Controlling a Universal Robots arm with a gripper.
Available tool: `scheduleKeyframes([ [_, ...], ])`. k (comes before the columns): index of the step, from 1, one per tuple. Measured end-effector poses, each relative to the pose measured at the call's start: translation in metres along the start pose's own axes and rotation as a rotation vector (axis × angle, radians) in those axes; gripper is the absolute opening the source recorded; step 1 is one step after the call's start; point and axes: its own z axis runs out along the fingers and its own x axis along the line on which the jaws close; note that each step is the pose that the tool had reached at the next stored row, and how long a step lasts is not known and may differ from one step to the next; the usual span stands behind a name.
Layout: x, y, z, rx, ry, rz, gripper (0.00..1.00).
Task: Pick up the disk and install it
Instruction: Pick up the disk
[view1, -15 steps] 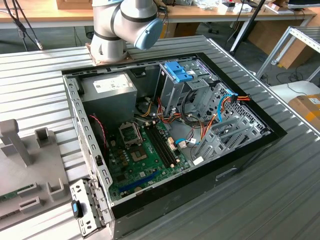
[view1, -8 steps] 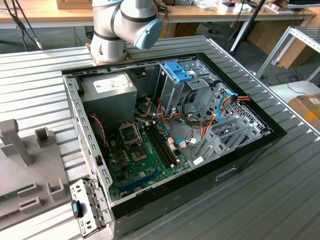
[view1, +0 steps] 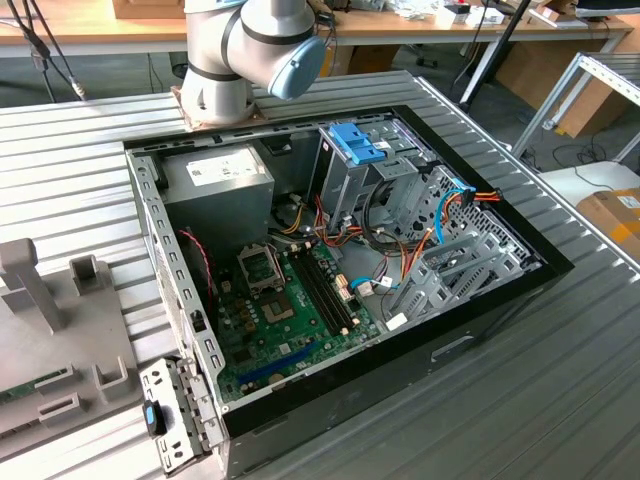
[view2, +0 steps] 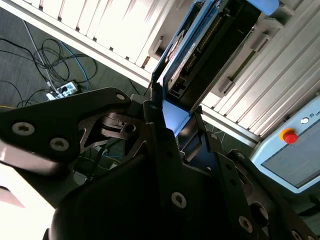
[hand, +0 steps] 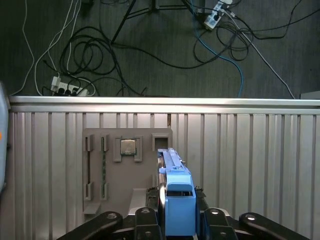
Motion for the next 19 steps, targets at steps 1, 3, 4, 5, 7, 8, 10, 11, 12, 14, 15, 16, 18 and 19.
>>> scheduleKeyframes([
  [1, 0.0, 0.0, 0.0, 0.0, 0.0, 0.0, 0.36],
  [3, 0.0, 0.0, -0.0002, -0.0001, 0.0, 0.0, 0.36],
  [4, 0.0, 0.0, -0.0002, 0.0, 0.0, 0.0, 0.36],
  [5, 0.0, 0.0, -0.0003, -0.0001, 0.0, 0.0, 0.36],
  [7, 0.0, 0.0, -0.0005, 0.0, 0.0, 0.0, 0.36],
  [8, 0.0, 0.0, -0.0006, -0.0001, 0.0, 0.0, 0.36],
  [10, -0.0001, 0.0, -0.0023, 0.0, 0.0, 0.0, 0.36],
  [11, -0.0001, 0.0, -0.0042, -0.0001, 0.0001, 0.0, 0.36],
  [12, -0.0002, 0.0, -0.007, 0.0, 0.0, 0.0, 0.36],
  [14, -0.0004, -0.0001, -0.0109, 0.0, 0.0, 0.0, 0.36],
  [15, -0.0005, -0.0001, -0.0128, 0.0, 0.0, 0.0, 0.36],
  [16, -0.0005, -0.0001, -0.015, 0.0, 0.0, 0.0, 0.36],
  [18, -0.0006, -0.0001, -0.0181, 0.0, 0.0, 0.0, 0.36],
  [19, -0.0007, -0.0001, -0.0218, 0.0, 0.0, 0.0, 0.36],
])
